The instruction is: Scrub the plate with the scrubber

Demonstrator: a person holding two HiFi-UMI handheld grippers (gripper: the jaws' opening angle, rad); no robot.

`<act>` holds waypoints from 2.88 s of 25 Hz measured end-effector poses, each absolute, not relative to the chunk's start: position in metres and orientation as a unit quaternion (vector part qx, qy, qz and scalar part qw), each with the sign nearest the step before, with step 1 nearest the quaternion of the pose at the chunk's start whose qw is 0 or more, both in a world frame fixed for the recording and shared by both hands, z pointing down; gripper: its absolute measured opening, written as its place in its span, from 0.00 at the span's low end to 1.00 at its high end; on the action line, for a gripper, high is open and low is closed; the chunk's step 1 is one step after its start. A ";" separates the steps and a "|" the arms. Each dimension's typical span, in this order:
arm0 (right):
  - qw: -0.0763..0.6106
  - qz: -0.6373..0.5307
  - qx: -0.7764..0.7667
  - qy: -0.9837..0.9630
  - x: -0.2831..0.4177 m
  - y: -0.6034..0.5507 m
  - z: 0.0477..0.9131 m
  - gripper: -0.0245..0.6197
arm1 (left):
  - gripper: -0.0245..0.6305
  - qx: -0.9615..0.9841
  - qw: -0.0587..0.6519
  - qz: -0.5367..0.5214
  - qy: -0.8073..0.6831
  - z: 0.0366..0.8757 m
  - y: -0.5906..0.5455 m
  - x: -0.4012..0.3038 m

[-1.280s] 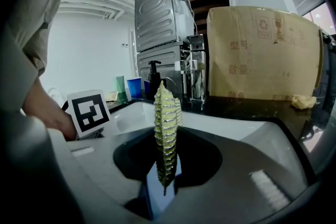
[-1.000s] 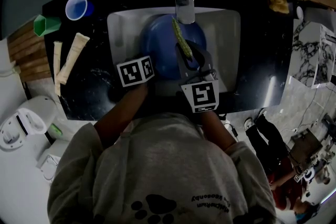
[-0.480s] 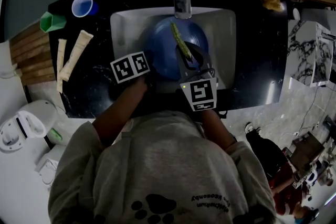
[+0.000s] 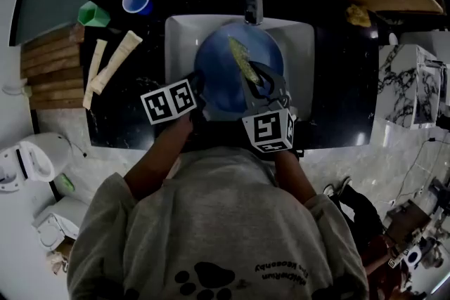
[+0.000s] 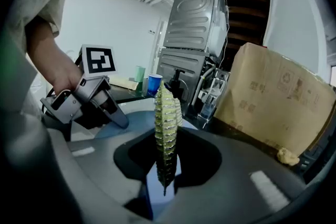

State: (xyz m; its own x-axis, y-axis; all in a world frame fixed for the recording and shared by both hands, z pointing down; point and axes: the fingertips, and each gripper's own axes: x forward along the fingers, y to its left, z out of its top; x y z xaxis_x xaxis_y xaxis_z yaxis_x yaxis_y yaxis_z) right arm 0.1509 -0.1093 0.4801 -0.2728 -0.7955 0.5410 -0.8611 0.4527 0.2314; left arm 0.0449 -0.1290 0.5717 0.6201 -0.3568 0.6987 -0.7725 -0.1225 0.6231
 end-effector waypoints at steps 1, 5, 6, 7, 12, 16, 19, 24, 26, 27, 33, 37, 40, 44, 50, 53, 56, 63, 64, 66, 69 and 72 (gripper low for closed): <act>0.305 0.047 0.518 -0.797 0.149 -0.109 0.476 0.15 | 0.07 0.726 0.533 0.186 -0.393 0.565 -0.129 0.042; 0.308 0.021 0.509 -0.804 0.141 -0.109 0.459 0.15 | 0.07 0.736 0.514 0.160 -0.410 0.542 -0.129 0.026; 0.308 0.014 0.506 -0.805 0.138 -0.108 0.455 0.15 | 0.07 0.739 0.507 0.155 -0.414 0.537 -0.128 0.021; 0.309 0.008 0.503 -0.807 0.135 -0.108 0.452 0.15 | 0.07 0.743 0.500 0.151 -0.419 0.531 -0.128 0.017; 0.315 -0.032 0.486 -0.815 0.112 -0.109 0.436 0.15 | 0.07 0.754 0.459 0.135 -0.449 0.510 -0.128 -0.011; 0.314 -0.056 0.472 -0.821 0.093 -0.111 0.425 0.15 | 0.07 0.757 0.445 0.115 -0.464 0.496 -0.128 -0.029; 0.322 -0.079 0.468 -0.819 0.082 -0.112 0.419 0.15 | 0.07 0.761 0.434 0.104 -0.471 0.488 -0.129 -0.043; 0.323 -0.098 0.465 -0.819 0.059 -0.116 0.413 0.15 | 0.07 0.765 0.423 0.095 -0.476 0.483 -0.127 -0.065; 0.335 -0.118 0.455 -0.816 0.044 -0.118 0.413 0.15 | 0.07 0.767 0.421 0.093 -0.476 0.484 -0.126 -0.072; 0.348 -0.135 0.448 -0.813 0.036 -0.119 0.413 0.15 | 0.07 0.767 0.421 0.092 -0.476 0.484 -0.125 -0.075; 0.464 -0.239 0.366 -0.771 -0.011 -0.126 0.429 0.15 | 0.07 0.766 0.422 0.083 -0.478 0.486 -0.121 -0.095; 0.512 -0.260 0.315 -0.755 -0.030 -0.124 0.450 0.15 | 0.07 0.762 0.427 0.074 -0.482 0.484 -0.118 -0.105; 0.534 -0.250 0.282 -0.757 -0.038 -0.119 0.465 0.15 | 0.08 0.760 0.420 0.074 -0.490 0.483 -0.116 -0.111; 0.556 -0.221 0.227 -0.768 -0.045 -0.102 0.487 0.15 | 0.08 0.754 0.419 0.075 -0.501 0.484 -0.108 -0.113; 0.558 -0.159 0.148 -0.801 -0.052 -0.060 0.507 0.15 | 0.08 0.740 0.421 0.058 -0.522 0.483 -0.096 -0.112; 0.553 -0.123 0.110 -0.817 -0.053 -0.040 0.509 0.15 | 0.08 0.738 0.406 0.048 -0.537 0.480 -0.092 -0.113; 0.539 -0.086 0.076 -0.835 -0.053 -0.018 0.506 0.15 | 0.08 0.736 0.393 0.036 -0.550 0.476 -0.087 -0.115; 0.528 -0.039 0.009 -0.848 -0.050 0.028 0.508 0.15 | 0.07 0.733 0.359 0.022 -0.577 0.471 -0.079 -0.121; 0.529 -0.037 0.006 -0.848 -0.049 0.031 0.508 0.15 | 0.07 0.732 0.356 0.021 -0.580 0.471 -0.078 -0.122; 0.528 -0.028 -0.001 -0.849 -0.048 0.035 0.505 0.14 | 0.07 0.730 0.356 0.018 -0.583 0.472 -0.077 -0.123; 0.523 0.005 -0.013 -0.852 -0.046 0.043 0.500 0.14 | 0.07 0.730 0.359 0.020 -0.582 0.476 -0.077 -0.124; 0.520 0.033 -0.020 -0.853 -0.044 0.043 0.494 0.14 | 0.07 0.731 0.362 0.030 -0.577 0.478 -0.081 -0.124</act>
State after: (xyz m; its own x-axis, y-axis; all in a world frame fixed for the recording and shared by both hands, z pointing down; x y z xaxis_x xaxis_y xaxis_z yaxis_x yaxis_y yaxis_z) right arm -0.0435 0.0433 0.4939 -0.4581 0.0673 0.8863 -0.0005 0.9971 -0.0759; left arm -0.1235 -0.0812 0.4781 0.3323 -0.8225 0.4617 -0.8658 -0.0718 0.4953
